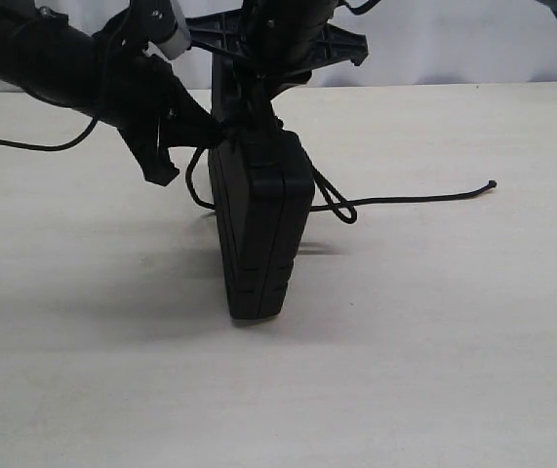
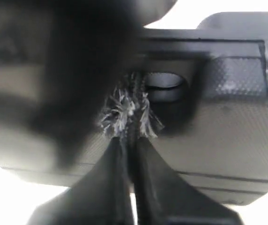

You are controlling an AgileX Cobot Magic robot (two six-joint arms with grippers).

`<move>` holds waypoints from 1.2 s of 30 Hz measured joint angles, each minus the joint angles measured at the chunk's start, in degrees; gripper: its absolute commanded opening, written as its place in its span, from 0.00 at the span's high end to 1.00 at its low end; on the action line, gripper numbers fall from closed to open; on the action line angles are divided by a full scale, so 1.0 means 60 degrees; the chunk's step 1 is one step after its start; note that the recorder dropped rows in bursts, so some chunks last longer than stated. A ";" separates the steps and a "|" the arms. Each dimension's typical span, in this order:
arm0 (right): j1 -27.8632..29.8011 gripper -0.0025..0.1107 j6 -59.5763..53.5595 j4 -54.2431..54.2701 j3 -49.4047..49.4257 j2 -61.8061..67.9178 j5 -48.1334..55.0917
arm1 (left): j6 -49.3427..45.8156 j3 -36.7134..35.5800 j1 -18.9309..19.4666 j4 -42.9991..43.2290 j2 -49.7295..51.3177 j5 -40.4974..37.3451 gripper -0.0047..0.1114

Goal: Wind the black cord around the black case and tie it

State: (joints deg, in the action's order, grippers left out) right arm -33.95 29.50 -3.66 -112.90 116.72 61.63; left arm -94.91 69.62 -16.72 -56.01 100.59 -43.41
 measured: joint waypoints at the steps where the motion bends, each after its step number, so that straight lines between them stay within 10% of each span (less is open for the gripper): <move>1: 0.0000 0.94 0.0000 0.0017 0.0000 0.0000 0.0000 | 0.0000 0.0000 0.0000 -0.0296 0.0038 0.0000 0.94; 7: 0.0000 0.94 0.0000 0.0036 0.0000 0.0000 0.0000 | 0.0219 -0.0018 0.0000 -0.0484 0.0076 0.0000 0.58; 11: 0.0000 0.94 0.0000 0.0056 0.0000 0.0000 -0.0018 | 0.1313 -0.0018 0.0212 0.1078 -0.0520 0.0094 0.65; 13: 0.0000 0.94 0.0000 0.0056 0.0000 0.0000 -0.0018 | 0.3037 -0.0018 0.0846 0.1232 -0.1136 -0.0091 0.96; 18: 0.0000 0.94 0.0016 0.0056 0.0000 0.0000 -0.0018 | 0.4779 -0.0736 0.1705 0.1254 -0.2533 -0.0195 0.96; 28: 0.0000 0.94 0.0016 0.0056 0.0000 0.0000 -0.0018 | 0.5738 -0.3790 0.1767 0.1185 -0.6281 0.4491 0.96; 36: 0.0000 0.94 0.0016 0.0056 0.0000 0.0000 -0.0018 | 0.6040 -0.5156 0.1782 0.1057 -0.9196 0.5530 0.96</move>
State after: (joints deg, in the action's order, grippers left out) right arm -33.95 29.60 -3.32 -112.90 116.72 61.53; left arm -58.67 38.69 -6.03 -49.66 45.42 -10.23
